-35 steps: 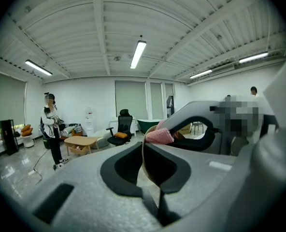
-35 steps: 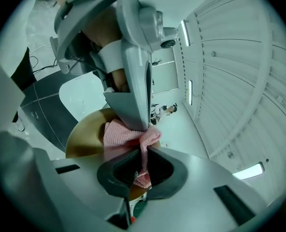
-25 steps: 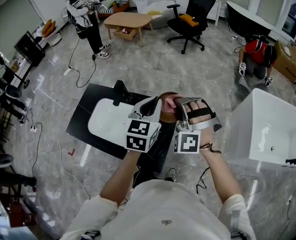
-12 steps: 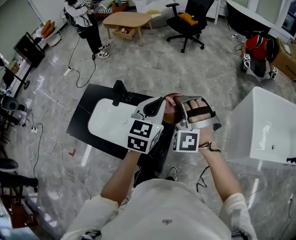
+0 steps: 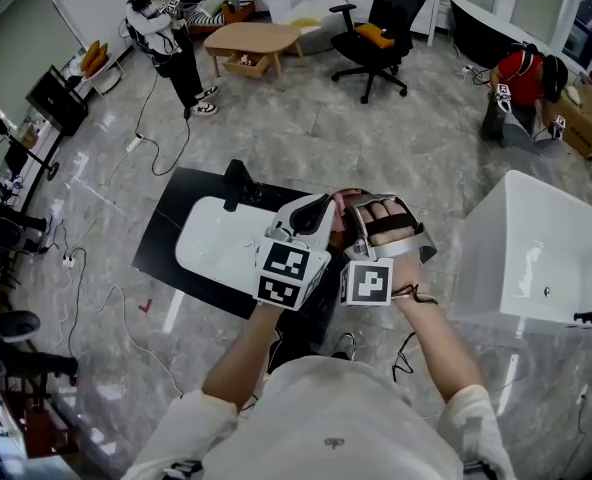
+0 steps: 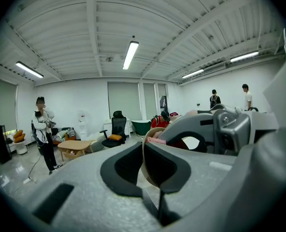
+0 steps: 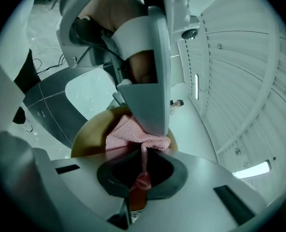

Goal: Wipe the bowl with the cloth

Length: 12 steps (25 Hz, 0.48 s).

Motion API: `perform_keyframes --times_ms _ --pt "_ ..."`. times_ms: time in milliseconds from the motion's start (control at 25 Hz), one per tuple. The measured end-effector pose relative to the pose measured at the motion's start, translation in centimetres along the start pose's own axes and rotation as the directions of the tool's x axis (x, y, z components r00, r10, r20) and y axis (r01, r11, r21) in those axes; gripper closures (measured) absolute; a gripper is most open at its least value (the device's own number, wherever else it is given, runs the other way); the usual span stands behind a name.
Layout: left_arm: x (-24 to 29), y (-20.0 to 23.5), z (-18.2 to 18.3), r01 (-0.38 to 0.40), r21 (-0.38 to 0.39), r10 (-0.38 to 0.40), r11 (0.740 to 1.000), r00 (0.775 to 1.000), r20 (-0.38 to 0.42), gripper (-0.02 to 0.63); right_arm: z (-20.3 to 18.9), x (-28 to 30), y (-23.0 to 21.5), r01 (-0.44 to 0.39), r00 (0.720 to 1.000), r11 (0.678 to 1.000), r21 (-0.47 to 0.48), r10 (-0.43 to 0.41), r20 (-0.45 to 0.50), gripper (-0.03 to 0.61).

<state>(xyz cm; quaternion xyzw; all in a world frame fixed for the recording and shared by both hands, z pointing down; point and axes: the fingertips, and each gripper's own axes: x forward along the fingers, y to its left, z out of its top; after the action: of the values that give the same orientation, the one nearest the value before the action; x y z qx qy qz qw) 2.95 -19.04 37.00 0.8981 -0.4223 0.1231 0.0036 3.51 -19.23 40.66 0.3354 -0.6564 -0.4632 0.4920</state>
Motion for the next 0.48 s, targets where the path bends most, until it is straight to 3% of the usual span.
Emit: perform_keyframes --times_ms 480 --pt "-0.5 0.6 0.1 -0.031 0.011 0.031 0.999 0.999 -0.007 0.589 2.6 -1.1 3.7 -0.212 0.972 0.977 -0.025 0.214 0.102 0.563"
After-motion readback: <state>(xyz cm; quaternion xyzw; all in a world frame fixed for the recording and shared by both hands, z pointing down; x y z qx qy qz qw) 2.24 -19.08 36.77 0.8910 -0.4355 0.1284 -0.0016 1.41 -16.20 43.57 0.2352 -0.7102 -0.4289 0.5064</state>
